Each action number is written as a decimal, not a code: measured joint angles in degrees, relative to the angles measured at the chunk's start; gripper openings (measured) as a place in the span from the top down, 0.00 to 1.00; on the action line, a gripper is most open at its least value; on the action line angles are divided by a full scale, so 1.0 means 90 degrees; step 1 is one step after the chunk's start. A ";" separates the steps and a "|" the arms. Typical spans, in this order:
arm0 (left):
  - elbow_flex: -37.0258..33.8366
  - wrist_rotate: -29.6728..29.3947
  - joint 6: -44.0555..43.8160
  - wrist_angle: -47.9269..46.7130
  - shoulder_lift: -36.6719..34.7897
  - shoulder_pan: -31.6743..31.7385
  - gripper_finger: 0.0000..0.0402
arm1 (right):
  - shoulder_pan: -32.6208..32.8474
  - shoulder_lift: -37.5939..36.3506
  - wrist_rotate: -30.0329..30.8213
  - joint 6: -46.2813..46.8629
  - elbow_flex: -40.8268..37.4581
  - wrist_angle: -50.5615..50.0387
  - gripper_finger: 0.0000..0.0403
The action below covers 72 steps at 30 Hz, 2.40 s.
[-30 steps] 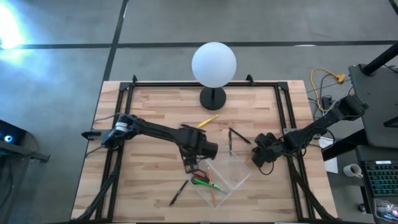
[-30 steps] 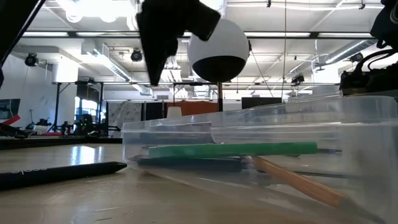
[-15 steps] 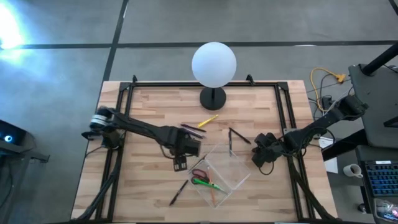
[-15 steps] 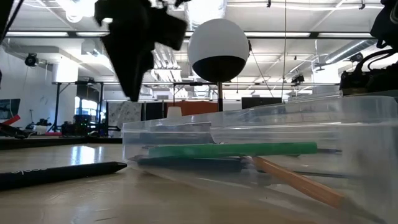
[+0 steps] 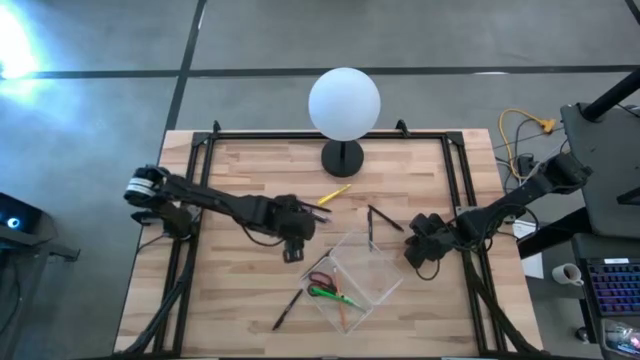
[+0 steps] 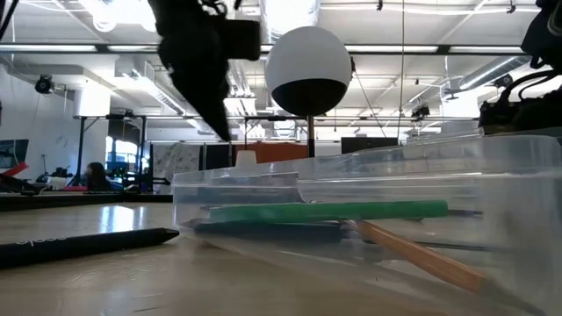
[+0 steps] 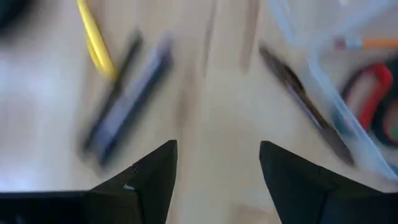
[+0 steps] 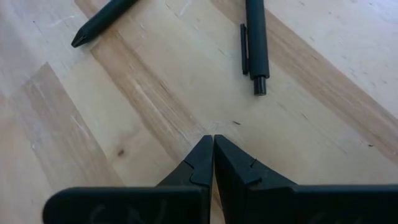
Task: Pick & place school supplies into a supply box
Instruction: Put the black pen into the supply box
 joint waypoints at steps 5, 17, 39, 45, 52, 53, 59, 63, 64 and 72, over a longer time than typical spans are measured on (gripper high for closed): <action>0.0008 0.0657 0.0012 -0.0214 0.0149 0.0320 0.47 | -0.0056 -0.0001 -0.0078 0.0026 0.0000 -0.0001 0.98; 0.0816 0.1401 -0.5230 -0.0814 0.0461 -0.1638 0.47 | -0.0079 -0.0002 -0.0043 0.0241 0.0002 -0.0032 0.98; 0.2375 0.0870 -0.8493 -0.1403 0.2951 -0.3010 0.56 | -0.0121 0.0000 0.0080 0.0211 -0.0015 -0.0044 0.98; 0.2000 0.0877 -0.8524 -0.1193 0.2868 -0.2995 0.65 | -0.0121 0.0000 0.0064 0.0217 -0.0015 -0.0044 0.98; 0.1638 0.0894 -0.8223 -0.0812 0.2846 -0.2979 0.78 | -0.0121 0.0000 0.0056 0.0216 -0.0017 -0.0044 0.98; 0.1593 0.0913 -0.8231 -0.0801 0.2849 -0.2967 0.81 | -0.0121 0.0000 0.0053 0.0215 -0.0017 -0.0044 0.98; 0.1473 0.1119 -0.8219 -0.0782 0.2866 -0.2947 0.96 | -0.0123 0.0000 0.0051 0.0216 -0.0017 -0.0044 0.98; 0.1480 0.1249 -0.8127 -0.0906 0.2704 -0.2942 0.97 | -0.0126 0.0000 0.0049 0.0214 -0.0019 -0.0046 0.98; 0.1483 0.1232 -0.8179 -0.0976 0.2623 -0.2942 0.98 | -0.0126 0.0000 0.0049 0.0211 -0.0019 -0.0044 0.98; 0.1458 0.0754 -0.8392 -0.2118 0.1725 -0.2854 0.98 | -0.0123 0.0000 0.0061 0.0044 -0.0019 -0.0044 0.98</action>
